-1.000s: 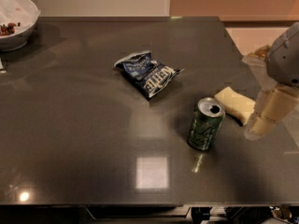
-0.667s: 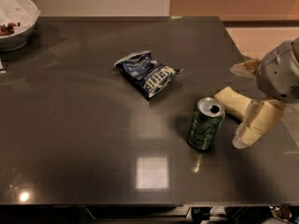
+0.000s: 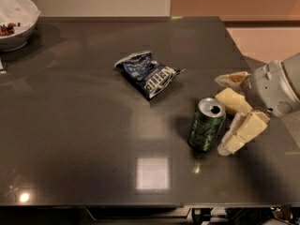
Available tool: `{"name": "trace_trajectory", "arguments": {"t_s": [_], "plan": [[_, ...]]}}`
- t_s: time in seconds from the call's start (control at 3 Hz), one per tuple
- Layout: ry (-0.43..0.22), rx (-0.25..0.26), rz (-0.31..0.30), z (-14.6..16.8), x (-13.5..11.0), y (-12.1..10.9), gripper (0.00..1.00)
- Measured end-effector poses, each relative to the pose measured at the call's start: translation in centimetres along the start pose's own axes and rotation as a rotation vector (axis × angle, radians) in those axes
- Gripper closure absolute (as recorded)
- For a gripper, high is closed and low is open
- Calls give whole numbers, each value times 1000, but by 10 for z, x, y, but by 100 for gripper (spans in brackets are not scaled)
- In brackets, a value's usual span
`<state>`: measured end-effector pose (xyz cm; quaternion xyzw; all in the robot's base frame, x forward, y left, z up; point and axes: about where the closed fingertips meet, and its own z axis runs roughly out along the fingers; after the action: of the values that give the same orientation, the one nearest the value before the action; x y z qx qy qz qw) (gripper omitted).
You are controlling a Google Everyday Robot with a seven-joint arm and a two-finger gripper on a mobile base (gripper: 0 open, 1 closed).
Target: Knock green can over
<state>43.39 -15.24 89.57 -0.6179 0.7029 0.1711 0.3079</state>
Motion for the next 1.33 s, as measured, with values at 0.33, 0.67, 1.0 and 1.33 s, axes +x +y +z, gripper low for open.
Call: {"name": "trace_trajectory", "arguments": {"t_s": [0.33, 0.67, 1.0, 1.33], "plan": [[-76, -29, 6, 10, -3, 2, 0], [-128, -60, -4, 18, -9, 7, 18], [-157, -82, -13, 22, -15, 13, 40], [-148, -102, -9, 23, -22, 18, 65]]}}
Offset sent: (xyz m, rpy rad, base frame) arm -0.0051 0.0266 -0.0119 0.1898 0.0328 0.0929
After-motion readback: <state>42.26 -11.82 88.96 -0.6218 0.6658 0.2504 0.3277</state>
